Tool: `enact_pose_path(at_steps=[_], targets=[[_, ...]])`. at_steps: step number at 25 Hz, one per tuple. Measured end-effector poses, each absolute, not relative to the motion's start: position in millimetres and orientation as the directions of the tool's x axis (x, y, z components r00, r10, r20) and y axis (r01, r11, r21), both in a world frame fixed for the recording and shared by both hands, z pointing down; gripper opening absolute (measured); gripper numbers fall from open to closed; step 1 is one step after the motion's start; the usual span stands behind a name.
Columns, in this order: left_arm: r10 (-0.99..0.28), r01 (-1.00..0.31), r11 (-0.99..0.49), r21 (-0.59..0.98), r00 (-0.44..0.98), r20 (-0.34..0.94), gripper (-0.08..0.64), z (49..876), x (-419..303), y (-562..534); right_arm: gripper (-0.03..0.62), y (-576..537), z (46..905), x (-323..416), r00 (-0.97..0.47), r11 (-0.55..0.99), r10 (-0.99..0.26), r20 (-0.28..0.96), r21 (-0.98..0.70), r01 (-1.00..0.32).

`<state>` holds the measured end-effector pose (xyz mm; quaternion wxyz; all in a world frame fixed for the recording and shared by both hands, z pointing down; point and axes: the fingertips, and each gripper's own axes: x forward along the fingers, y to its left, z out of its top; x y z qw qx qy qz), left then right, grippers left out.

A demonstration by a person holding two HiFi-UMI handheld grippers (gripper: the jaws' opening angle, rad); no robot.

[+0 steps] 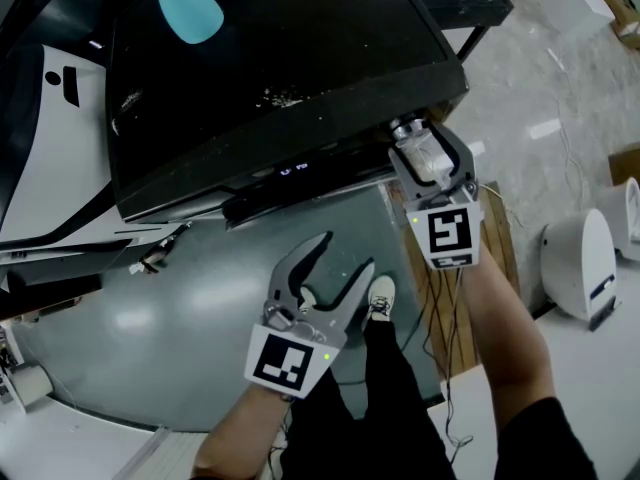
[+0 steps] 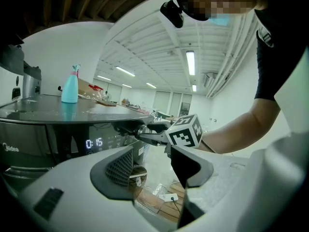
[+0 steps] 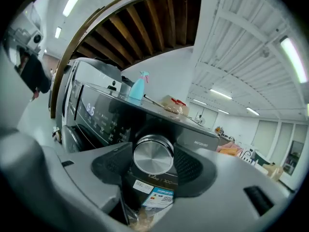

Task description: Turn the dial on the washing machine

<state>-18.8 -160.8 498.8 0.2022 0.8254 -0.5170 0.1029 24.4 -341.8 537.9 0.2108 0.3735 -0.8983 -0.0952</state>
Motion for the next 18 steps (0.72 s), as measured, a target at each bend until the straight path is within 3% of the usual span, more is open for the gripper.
enact_pose_path(at_steps=[7,18], targets=[[-0.814,-0.897,-0.376,0.234,0.440,0.379,0.224,499,-21,-160,0.265,-350,539,35,-0.685,0.692,-0.680,0.263,-0.079,-0.718],[-0.814,-0.896,-0.376,0.237,0.442,0.377,0.224,500,-21,-159,0.283,-348,535,32,-0.672,0.700,-0.694,0.259,0.021,-0.714]])
